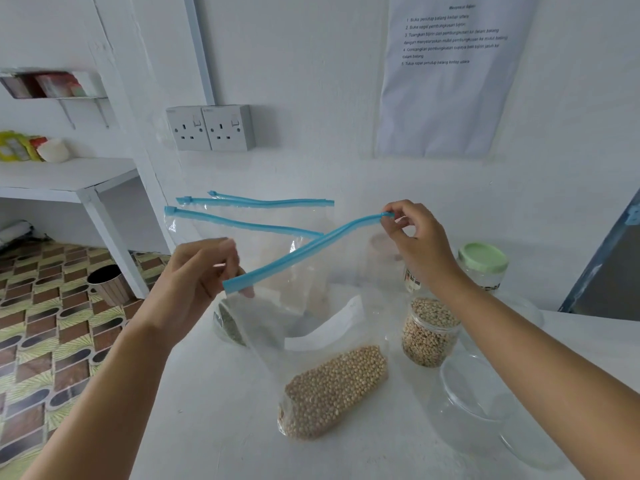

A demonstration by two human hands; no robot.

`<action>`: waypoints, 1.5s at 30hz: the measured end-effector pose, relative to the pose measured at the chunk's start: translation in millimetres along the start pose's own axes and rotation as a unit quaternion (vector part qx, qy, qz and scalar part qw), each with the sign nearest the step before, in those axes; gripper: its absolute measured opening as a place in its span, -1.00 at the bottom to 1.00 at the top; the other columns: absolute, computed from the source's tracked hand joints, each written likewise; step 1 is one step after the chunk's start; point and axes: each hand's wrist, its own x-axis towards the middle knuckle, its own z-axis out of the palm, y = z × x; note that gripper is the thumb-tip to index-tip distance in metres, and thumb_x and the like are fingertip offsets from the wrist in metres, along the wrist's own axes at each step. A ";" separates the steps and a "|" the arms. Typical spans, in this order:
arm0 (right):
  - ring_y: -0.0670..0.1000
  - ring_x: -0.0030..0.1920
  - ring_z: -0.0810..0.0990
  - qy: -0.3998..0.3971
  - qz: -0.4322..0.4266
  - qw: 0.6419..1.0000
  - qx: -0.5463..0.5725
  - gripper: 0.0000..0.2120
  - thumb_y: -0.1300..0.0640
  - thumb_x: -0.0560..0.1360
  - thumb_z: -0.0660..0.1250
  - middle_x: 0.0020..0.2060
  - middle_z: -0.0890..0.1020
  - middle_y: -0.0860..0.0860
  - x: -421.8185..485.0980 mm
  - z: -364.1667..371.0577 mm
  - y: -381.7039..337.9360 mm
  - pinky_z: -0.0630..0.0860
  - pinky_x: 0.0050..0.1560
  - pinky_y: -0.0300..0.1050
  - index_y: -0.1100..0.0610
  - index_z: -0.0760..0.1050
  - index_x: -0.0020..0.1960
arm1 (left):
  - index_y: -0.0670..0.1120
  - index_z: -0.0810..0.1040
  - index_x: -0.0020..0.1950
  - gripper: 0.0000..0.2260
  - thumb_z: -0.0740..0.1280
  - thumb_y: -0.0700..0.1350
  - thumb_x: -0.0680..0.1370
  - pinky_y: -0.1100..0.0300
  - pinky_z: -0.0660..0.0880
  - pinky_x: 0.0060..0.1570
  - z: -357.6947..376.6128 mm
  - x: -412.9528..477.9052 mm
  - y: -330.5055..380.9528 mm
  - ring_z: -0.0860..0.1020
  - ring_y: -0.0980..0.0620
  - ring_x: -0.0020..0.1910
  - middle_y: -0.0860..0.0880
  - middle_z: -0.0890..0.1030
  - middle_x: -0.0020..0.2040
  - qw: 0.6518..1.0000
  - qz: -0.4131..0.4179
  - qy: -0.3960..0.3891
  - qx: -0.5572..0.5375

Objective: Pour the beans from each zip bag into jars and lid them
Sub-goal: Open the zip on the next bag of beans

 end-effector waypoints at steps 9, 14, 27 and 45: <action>-0.01 -0.09 0.47 0.093 -0.010 0.994 -0.056 -0.56 -0.22 0.45 0.46 -0.08 0.50 -0.01 -38.5 25.1 -18.5 0.41 -0.07 -0.09 0.12 0.45 0.03 | -0.19 0.64 0.11 -0.50 0.39 0.26 0.53 0.08 0.57 -0.05 50.1 60.5 20.9 0.63 -0.13 -0.17 -0.21 0.65 -0.07 0.949 -0.246 -0.146 0.132; 0.03 -0.41 0.52 -0.109 0.170 0.961 0.189 -0.56 -0.11 0.63 0.29 -0.40 0.58 0.05 -53.9 29.0 -49.0 0.41 -0.41 -0.14 0.28 0.54 -0.13 | -0.19 0.64 0.10 -0.56 0.29 0.20 0.64 0.03 0.57 0.01 72.8 67.3 22.2 0.63 -0.08 -0.18 -0.13 0.68 -0.10 0.934 -0.205 -0.192 0.220; 0.06 -0.38 0.54 -0.151 0.261 0.865 0.401 -0.76 0.13 0.65 0.29 -0.28 0.58 0.11 -53.8 15.5 -65.6 0.51 -0.32 -0.08 0.20 0.58 -0.15 | -0.40 0.63 0.05 -0.72 0.36 -0.14 0.62 0.25 0.60 -0.12 95.7 53.1 17.9 0.67 -0.04 -0.19 -0.24 0.68 -0.15 0.971 -0.159 -0.160 0.073; 0.05 -0.21 0.60 -0.182 0.216 0.862 0.422 -0.64 0.18 0.65 0.24 -0.20 0.58 0.16 -65.3 -0.8 -71.5 0.58 -0.15 0.01 0.11 0.65 -0.27 | -0.15 0.66 -0.17 -0.82 0.44 -0.05 0.52 -0.11 0.58 0.08 121.3 22.0 25.1 0.61 -0.27 -0.12 -0.17 0.67 -0.19 0.987 -0.110 -0.116 0.033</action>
